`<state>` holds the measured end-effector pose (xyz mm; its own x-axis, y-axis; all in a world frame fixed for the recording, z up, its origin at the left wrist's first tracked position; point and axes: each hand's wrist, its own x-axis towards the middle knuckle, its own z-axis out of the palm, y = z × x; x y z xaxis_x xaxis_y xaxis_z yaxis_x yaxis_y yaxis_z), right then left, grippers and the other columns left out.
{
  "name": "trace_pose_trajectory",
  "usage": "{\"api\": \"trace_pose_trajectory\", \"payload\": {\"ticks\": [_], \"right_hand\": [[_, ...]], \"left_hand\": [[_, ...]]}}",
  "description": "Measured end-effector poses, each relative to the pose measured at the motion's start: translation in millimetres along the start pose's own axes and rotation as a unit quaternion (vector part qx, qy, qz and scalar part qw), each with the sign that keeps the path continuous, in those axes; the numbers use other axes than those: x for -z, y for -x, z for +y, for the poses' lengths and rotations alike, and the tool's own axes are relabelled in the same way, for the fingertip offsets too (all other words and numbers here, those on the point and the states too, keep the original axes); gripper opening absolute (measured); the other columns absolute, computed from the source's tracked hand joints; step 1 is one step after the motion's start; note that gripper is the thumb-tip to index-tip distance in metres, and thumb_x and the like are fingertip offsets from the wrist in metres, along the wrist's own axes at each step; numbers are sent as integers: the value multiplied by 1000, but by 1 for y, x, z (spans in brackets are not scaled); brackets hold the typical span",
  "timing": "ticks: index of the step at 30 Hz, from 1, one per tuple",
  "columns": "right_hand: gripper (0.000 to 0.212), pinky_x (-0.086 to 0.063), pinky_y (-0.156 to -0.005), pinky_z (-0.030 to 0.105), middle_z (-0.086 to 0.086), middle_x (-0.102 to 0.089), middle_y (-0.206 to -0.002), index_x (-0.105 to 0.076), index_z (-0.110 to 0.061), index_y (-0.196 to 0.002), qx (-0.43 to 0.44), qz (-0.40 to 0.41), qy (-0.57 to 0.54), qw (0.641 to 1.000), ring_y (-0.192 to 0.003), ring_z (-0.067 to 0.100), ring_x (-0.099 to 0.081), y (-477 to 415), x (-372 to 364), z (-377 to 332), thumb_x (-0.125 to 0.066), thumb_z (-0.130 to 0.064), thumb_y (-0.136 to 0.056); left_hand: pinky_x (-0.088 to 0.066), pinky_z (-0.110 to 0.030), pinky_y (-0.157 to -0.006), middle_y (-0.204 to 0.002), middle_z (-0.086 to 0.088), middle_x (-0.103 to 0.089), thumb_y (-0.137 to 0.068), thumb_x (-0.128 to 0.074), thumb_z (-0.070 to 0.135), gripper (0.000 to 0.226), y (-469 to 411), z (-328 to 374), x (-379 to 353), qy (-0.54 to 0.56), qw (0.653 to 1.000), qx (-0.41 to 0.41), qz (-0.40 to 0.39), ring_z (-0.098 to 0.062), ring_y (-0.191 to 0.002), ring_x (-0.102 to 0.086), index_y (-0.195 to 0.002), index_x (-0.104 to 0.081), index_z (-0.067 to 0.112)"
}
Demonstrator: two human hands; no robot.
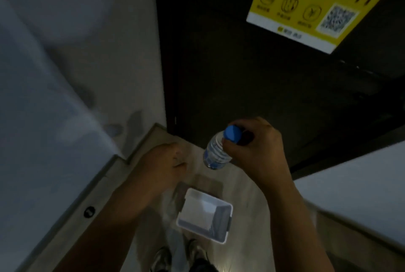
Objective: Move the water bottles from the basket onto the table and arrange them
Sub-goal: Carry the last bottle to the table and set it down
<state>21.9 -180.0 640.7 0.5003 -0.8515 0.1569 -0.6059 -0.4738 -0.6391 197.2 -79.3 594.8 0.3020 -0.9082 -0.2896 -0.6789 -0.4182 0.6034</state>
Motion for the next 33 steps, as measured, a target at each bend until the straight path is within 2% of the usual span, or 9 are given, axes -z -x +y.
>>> {"api": "trace_pose_trajectory", "payload": {"ticks": [2,5,7,11,15,17,21,28,33], "right_hand": [[36,-43,-73,1,-18,-48,-103,-61,-26,-108,35,-25,-18,999,-88,-10,-51,-17,9,-11,-73,-25,-75],[36,-49,-82,14,-15,-52,-107,-62,-26,-109,85,-74,-36,993,-93,-1,-55,-38,21,-28,-75,-23,-76],[36,-50,-85,17,-12,-55,-109,-63,-24,-108,113,-106,-55,986,-97,2,-57,-49,26,-40,-77,-21,-75],[31,-48,-75,8,-11,-58,-101,-69,-20,-99,188,-158,-88,965,-89,-1,-59,-63,27,-74,-80,-17,-71],[17,-51,-67,18,-6,-61,-84,-70,-18,-80,267,-199,-115,936,-75,4,-60,-57,17,-116,-79,-10,-67],[16,-50,-61,21,-6,-61,-81,-69,-20,-75,293,-220,-128,922,-68,6,-60,-47,8,-138,-78,-11,-65],[13,-47,-54,18,-6,-60,-74,-68,-19,-72,370,-261,-127,882,-64,8,-58,-16,-11,-184,-77,-15,-63],[13,-50,-55,21,-9,-59,-77,-68,-21,-73,463,-347,-141,803,-66,4,-56,73,-41,-270,-75,-15,-64],[14,-42,-53,11,-11,-58,-74,-68,-24,-74,513,-407,-174,735,-64,-3,-54,162,-54,-327,-75,-16,-63]], "left_hand": [[-36,-13,-90,-124,-9,-60,-92,-58,21,33,9,10,12,15,999,14,31,-19,-112,-56,-121,-58,4],[-33,-2,-77,-119,-9,-63,-93,-56,19,28,22,21,26,40,995,58,73,-16,-106,-58,-117,-61,4],[-34,-5,-82,-119,-9,-63,-94,-56,21,29,33,26,34,49,990,96,94,-18,-107,-58,-118,-60,7],[-48,-30,-92,-114,-6,-65,-88,-63,26,29,64,25,49,65,964,180,186,-20,-104,-61,-115,-61,14],[-52,-26,-82,-113,8,-62,-86,-64,39,35,114,18,59,45,938,243,242,-10,-99,-59,-118,-56,26],[-50,-26,-87,-112,10,-62,-85,-63,42,37,142,13,63,41,921,267,280,-8,-98,-58,-118,-56,27],[-52,-23,-81,-114,12,-61,-86,-63,42,38,200,3,65,51,887,313,335,-5,-96,-58,-120,-55,29],[-46,-20,-79,-110,9,-64,-84,-65,41,39,328,-15,52,61,806,412,421,-5,-89,-58,-119,-57,26],[-45,-20,-77,-109,9,-65,-84,-66,39,37,436,-22,35,75,740,474,471,-6,-90,-60,-117,-58,25]]}}
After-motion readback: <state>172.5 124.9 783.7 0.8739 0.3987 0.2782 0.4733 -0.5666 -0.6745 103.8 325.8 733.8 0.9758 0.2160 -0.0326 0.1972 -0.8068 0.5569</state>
